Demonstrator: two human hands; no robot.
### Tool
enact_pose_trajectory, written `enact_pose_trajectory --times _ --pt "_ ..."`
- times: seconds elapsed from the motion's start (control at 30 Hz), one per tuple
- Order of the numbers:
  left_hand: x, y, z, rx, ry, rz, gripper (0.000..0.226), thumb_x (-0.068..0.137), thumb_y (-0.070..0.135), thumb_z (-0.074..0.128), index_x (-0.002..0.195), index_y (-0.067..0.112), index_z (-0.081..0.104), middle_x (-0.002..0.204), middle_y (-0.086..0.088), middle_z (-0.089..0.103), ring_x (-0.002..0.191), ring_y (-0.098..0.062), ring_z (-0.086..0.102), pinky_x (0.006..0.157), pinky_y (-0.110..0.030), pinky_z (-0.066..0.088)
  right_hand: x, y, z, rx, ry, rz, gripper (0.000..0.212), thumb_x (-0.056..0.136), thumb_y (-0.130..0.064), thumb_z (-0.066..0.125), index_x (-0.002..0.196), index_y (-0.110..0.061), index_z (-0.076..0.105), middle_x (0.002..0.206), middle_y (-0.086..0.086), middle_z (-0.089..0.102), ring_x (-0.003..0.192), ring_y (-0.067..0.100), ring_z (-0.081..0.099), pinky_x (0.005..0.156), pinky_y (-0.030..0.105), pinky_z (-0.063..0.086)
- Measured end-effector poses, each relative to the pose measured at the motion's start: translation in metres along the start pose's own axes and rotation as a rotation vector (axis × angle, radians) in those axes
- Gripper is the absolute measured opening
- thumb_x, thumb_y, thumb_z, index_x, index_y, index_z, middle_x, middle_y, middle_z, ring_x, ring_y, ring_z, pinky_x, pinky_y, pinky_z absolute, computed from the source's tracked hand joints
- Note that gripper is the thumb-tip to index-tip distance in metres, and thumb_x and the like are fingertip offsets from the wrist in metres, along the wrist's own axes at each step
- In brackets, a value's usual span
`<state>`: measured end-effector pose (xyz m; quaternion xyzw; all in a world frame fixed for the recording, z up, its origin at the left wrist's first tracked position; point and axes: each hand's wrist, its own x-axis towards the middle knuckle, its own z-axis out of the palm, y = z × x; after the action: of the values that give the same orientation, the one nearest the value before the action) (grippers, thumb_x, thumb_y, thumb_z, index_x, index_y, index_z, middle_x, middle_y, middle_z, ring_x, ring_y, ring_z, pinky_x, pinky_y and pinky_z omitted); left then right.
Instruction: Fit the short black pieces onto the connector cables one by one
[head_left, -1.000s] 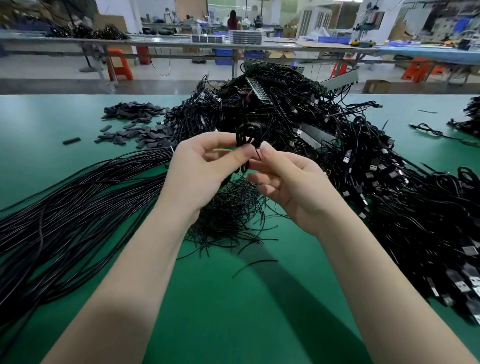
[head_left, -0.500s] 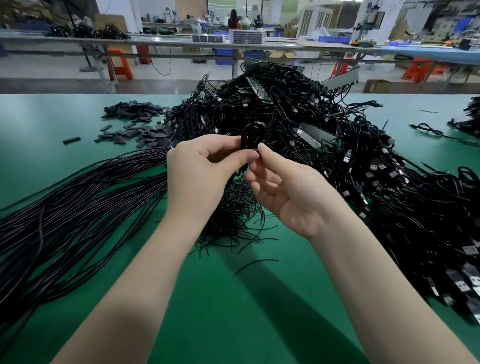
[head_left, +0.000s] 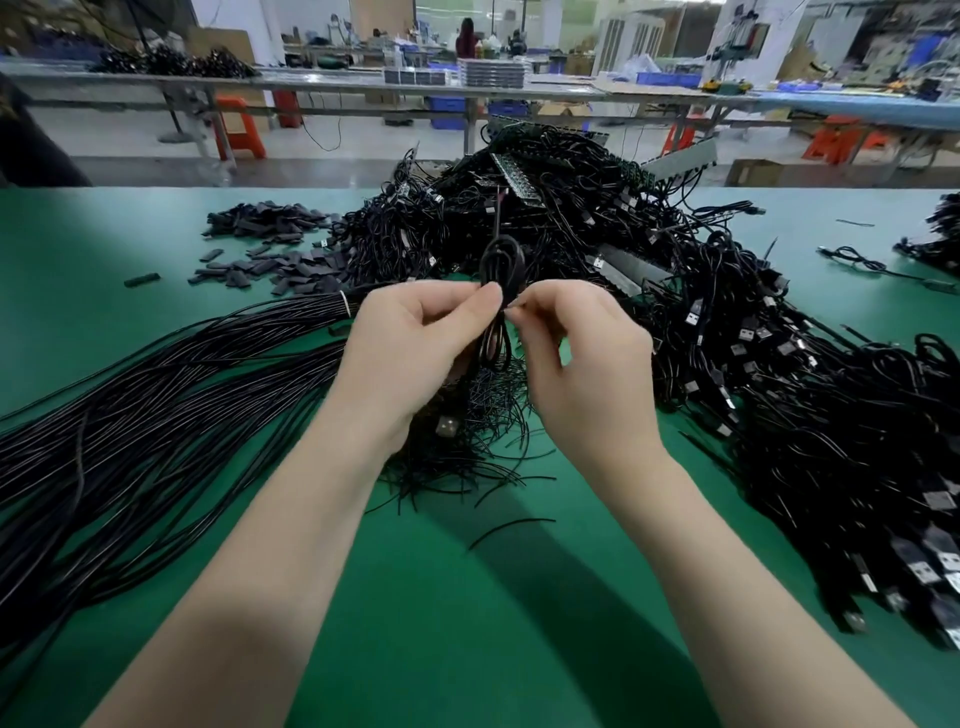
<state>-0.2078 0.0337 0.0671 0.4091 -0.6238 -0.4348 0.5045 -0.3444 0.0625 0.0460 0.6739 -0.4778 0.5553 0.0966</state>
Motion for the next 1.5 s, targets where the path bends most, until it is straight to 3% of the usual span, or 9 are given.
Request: enact_pose_trajectory --times 0.13,0.33,0.63,0.8,0.9,1.03,1.23,1.43,1.5 --pt "0.003 0.000 -0.011 -0.133 -0.263 -0.413 0.016 0.081 0.029 0.068 0.073 0.017 0.074 0.062 0.006 0.065 0.055 -0.006 0.059 0.051 -0.019 0.049 -0.008 0.009 0.001 -0.160 -0.054 -0.335 0.002 0.083 0.009 0.065 0.083 0.008 0.067 0.081 0.018 0.066 0.075 0.034 0.063 0.072 0.038 0.050" --pt "0.002 -0.001 -0.015 -0.088 -0.360 -0.373 0.041 0.091 0.048 0.056 0.071 0.015 0.071 0.074 -0.001 0.073 0.069 -0.014 0.071 0.057 -0.022 0.056 0.000 0.007 0.001 -0.107 -0.137 -0.341 0.005 0.082 0.006 0.067 0.085 0.005 0.071 0.082 0.017 0.067 0.074 0.033 0.064 0.071 0.039 0.051" --pt "0.000 0.004 -0.012 -0.141 -0.443 -0.231 0.027 0.078 0.044 0.063 0.073 0.022 0.078 0.064 -0.011 0.053 0.052 -0.009 0.057 0.051 -0.012 0.049 0.009 0.005 -0.012 0.196 -0.271 0.013 0.007 0.085 -0.008 0.070 0.089 -0.007 0.076 0.084 0.002 0.071 0.079 0.015 0.064 0.075 0.035 0.053" --pt "0.003 -0.001 -0.019 -0.120 -0.546 -0.188 0.028 0.082 0.045 0.062 0.088 0.023 0.078 0.091 -0.017 0.050 0.085 -0.031 0.042 0.091 -0.049 0.052 0.012 0.007 -0.018 0.481 -0.368 0.296 0.015 0.084 -0.004 0.071 0.091 -0.017 0.071 0.077 -0.005 0.070 0.070 0.013 0.067 0.072 0.037 0.059" --pt "0.003 -0.003 -0.018 -0.103 -0.526 -0.136 0.025 0.081 0.041 0.062 0.085 0.024 0.079 0.087 -0.008 0.075 0.081 -0.017 0.070 0.072 -0.022 0.056 0.011 0.011 -0.020 0.652 -0.389 0.422 0.020 0.080 -0.001 0.074 0.084 -0.015 0.060 0.065 -0.003 0.066 0.059 0.013 0.063 0.064 0.033 0.056" --pt "0.001 -0.005 -0.012 -0.116 -0.493 -0.085 0.028 0.075 0.050 0.062 0.077 0.027 0.079 0.078 -0.003 0.076 0.073 -0.013 0.073 0.057 -0.017 0.053 0.011 0.023 -0.021 0.667 -0.364 0.542 0.027 0.071 -0.016 0.084 0.080 -0.018 0.058 0.066 -0.002 0.054 0.058 0.008 0.053 0.060 0.022 0.047" --pt "0.000 -0.009 -0.002 -0.277 -0.479 -0.160 0.041 0.068 0.054 0.065 0.086 0.020 0.079 0.071 0.000 0.073 0.062 -0.009 0.069 0.052 -0.017 0.052 0.003 0.021 -0.014 0.920 -0.554 0.623 0.035 0.080 -0.035 0.068 0.114 -0.024 0.068 0.075 0.002 0.056 0.070 0.022 0.054 0.079 0.052 0.051" --pt "-0.002 -0.016 0.014 -0.211 -0.365 -0.392 0.060 0.077 0.069 0.052 0.104 0.018 0.070 0.094 0.002 0.076 0.083 -0.012 0.073 0.075 -0.027 0.057 0.015 0.001 -0.025 0.899 -0.127 0.671 0.016 0.099 -0.018 0.050 0.098 -0.013 0.065 0.089 0.001 0.072 0.076 0.012 0.065 0.072 0.028 0.054" --pt "-0.005 -0.019 0.018 -0.017 -0.295 -0.346 0.051 0.089 0.069 0.043 0.107 0.028 0.068 0.101 0.011 0.074 0.089 -0.004 0.071 0.086 -0.029 0.054 0.023 0.007 -0.049 0.571 0.084 0.569 0.018 0.101 -0.024 0.048 0.104 -0.019 0.065 0.082 -0.005 0.070 0.074 0.013 0.065 0.067 0.029 0.054"
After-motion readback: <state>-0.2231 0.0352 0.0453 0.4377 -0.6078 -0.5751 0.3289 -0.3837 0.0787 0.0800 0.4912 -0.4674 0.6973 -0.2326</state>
